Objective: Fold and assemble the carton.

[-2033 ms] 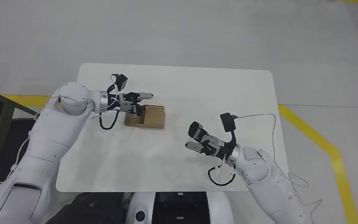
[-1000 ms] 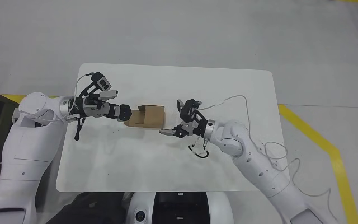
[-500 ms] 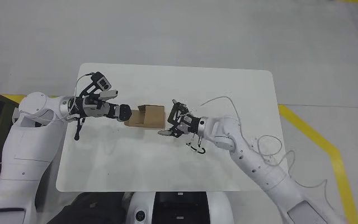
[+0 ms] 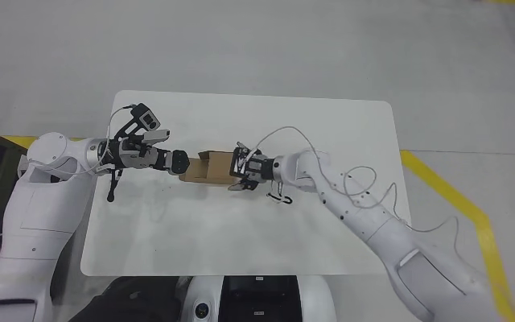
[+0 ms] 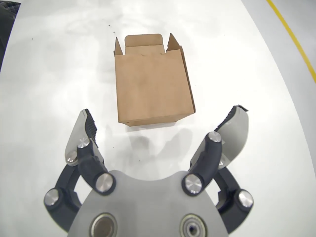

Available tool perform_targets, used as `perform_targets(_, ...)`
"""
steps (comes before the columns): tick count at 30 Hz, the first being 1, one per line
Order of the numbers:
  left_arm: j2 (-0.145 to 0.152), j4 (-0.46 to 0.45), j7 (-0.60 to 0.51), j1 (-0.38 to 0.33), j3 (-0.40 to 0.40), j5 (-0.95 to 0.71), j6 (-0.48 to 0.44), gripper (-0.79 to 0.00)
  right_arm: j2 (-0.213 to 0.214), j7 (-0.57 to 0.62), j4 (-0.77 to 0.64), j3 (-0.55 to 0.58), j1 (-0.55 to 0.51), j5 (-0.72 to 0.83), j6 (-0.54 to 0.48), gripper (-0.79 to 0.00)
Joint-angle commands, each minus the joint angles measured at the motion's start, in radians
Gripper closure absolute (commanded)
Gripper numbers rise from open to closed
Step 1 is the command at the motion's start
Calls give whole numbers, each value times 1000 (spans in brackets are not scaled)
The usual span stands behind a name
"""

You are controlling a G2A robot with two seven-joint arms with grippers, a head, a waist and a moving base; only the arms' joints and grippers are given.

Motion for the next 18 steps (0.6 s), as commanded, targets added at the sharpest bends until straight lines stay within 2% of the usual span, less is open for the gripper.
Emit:
perform_targets(1,0,0,0,0,0,0,0,-785,-20,-18,45,-18,19,15,-15,-785)
perform_targets(8,0,0,0,0,0,0,0,-785,-67,-80,149,-52,56,25,-30,-785)
perform_targets(15,0,0,0,0,0,0,0,-785,-92,-117,213,-65,70,4,-34,-785)
perform_targets(18,0,0,0,0,0,0,0,-785,-100,-133,231,-66,73,1,-35,-757)
